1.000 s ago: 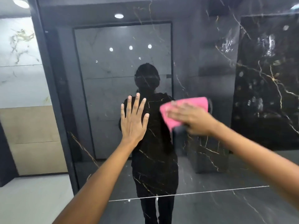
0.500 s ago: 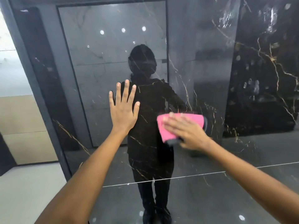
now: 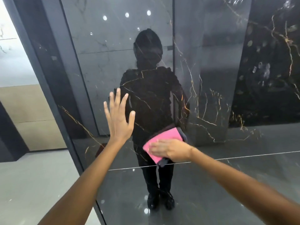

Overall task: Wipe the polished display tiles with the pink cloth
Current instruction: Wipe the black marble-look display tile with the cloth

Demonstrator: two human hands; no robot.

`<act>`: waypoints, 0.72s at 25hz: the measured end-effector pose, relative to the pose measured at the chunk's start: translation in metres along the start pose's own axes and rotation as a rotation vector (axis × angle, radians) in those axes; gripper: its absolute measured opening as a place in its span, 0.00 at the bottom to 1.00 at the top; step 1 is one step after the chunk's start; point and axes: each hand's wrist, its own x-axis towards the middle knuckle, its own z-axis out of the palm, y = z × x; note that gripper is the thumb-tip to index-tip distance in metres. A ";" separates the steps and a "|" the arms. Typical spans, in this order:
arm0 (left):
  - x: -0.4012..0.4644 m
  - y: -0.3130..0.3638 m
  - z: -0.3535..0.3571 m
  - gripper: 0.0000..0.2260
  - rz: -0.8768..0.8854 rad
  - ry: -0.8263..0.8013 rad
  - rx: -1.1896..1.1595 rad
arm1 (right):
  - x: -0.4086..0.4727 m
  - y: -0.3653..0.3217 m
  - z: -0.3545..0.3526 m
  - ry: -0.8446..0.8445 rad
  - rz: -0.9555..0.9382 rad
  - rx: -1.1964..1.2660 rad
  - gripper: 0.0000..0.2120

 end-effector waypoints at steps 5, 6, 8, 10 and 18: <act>-0.027 -0.015 0.011 0.22 -0.089 -0.055 0.081 | 0.039 0.090 -0.093 0.618 0.752 0.049 0.35; -0.026 -0.013 0.014 0.22 -0.076 -0.061 0.084 | 0.042 0.078 -0.081 0.584 0.712 0.029 0.36; -0.026 -0.009 0.021 0.23 -0.027 -0.074 0.091 | 0.033 0.024 -0.029 0.294 0.387 0.035 0.37; -0.027 -0.012 0.025 0.23 0.053 -0.112 0.122 | 0.004 -0.028 0.010 -0.044 0.044 -0.042 0.37; -0.032 -0.029 0.043 0.23 0.191 -0.117 0.274 | -0.041 0.075 -0.054 0.707 0.949 0.064 0.31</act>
